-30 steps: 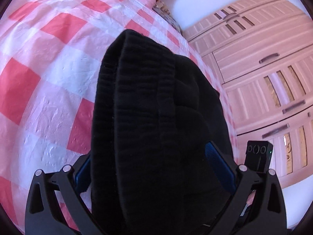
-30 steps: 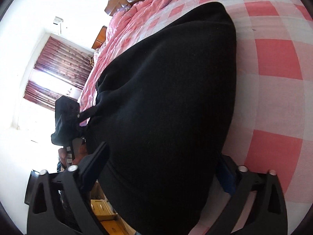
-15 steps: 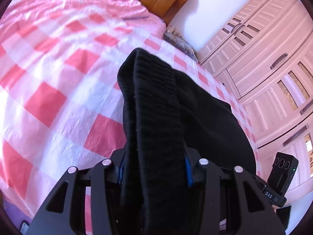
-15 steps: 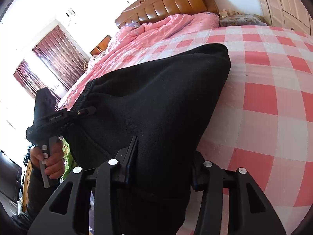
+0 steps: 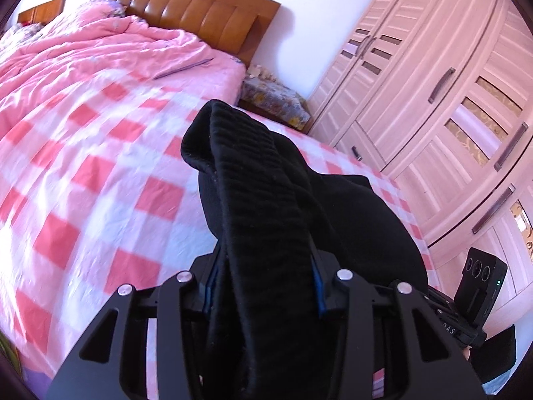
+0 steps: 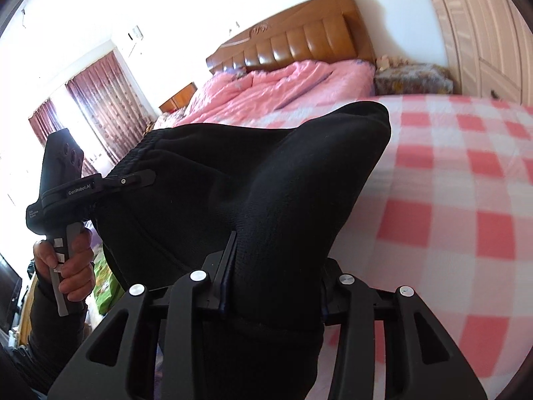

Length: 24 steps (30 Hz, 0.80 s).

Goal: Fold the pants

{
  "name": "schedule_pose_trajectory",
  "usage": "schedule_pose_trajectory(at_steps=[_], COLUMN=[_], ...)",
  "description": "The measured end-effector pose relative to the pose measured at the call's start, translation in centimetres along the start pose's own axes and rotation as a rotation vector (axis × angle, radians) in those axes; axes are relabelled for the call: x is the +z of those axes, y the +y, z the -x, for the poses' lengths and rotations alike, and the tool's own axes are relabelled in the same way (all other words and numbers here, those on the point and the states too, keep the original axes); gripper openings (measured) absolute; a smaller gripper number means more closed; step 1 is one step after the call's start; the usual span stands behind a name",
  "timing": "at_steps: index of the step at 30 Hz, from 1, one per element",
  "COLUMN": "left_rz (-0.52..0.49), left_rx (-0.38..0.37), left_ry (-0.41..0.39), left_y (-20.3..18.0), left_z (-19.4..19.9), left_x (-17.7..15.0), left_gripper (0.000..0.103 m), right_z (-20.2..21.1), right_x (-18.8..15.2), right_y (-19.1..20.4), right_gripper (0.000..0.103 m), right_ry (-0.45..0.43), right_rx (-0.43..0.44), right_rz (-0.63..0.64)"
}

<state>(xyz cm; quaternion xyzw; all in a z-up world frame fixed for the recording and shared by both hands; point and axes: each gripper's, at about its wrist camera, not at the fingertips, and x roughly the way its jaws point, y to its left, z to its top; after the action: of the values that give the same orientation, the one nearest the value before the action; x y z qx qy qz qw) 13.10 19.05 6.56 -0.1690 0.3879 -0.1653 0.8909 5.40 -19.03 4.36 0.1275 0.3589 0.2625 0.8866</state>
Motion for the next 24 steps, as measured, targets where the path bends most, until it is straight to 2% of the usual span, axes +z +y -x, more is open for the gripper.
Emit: schedule_pose_trajectory(at_steps=[6,11,13,15,16,17,18,19,20,21,22,23,24], left_rz=[0.005,0.033,0.058,0.086,0.083,0.068,0.046,0.021,0.0,-0.017,-0.035,-0.055,-0.102], left_rx=[-0.02,0.028,0.044,0.024,0.035,0.072,0.136,0.227,0.293,0.325,0.367,0.441,0.5], left_ry=[0.026,0.061,0.062,0.078,0.086,0.088,0.077,0.061,0.029,-0.011,-0.063,-0.128,-0.199], left_y=[-1.1,0.8,2.0,3.4,3.7,4.0,4.0,3.9,3.6,3.1,2.3,1.2,-0.5], left_z=[-4.4,-9.5,-10.5,-11.0,-11.2,-11.2,-11.1,-10.8,-10.0,-9.2,-8.2,-7.2,-6.3], left_x=[2.4,3.3,3.2,2.9,2.7,2.4,2.2,2.0,1.9,1.9,1.8,1.8,1.6], left_gripper=[0.043,0.043,0.045,0.051,0.062,0.069,0.085,0.095,0.097,0.1,0.101,0.101,0.101], right_z=[-1.8,-5.9,-6.4,-6.4,-6.4,-6.2,-5.7,-5.2,-4.2,-3.5,-2.6,-1.9,-1.9], right_x=[2.3,3.3,3.3,3.3,3.3,3.3,3.2,3.3,3.5,3.7,3.9,4.1,4.2], right_y=[-2.9,-5.5,-7.1,-7.7,-7.8,-7.9,-7.8,-7.5,-7.1,-6.6,-6.0,-4.9,-4.1], right_gripper=[0.041,0.041,0.042,0.046,0.05,0.053,0.058,0.068,0.077,0.095,0.097,0.097,0.097], right_ry=[0.018,0.054,0.063,0.102,0.124,0.138,0.137,0.125,0.081,0.036,-0.025,-0.076,-0.082], right_rx=[-0.067,-0.103,-0.059,-0.041,-0.05,-0.063,-0.085,-0.112,-0.182,-0.236,-0.28,-0.304,-0.3], right_rz=[-0.003,-0.02,-0.083,-0.117,-0.122,-0.127,-0.128,-0.122,-0.095,-0.068,-0.028,0.027,0.064])
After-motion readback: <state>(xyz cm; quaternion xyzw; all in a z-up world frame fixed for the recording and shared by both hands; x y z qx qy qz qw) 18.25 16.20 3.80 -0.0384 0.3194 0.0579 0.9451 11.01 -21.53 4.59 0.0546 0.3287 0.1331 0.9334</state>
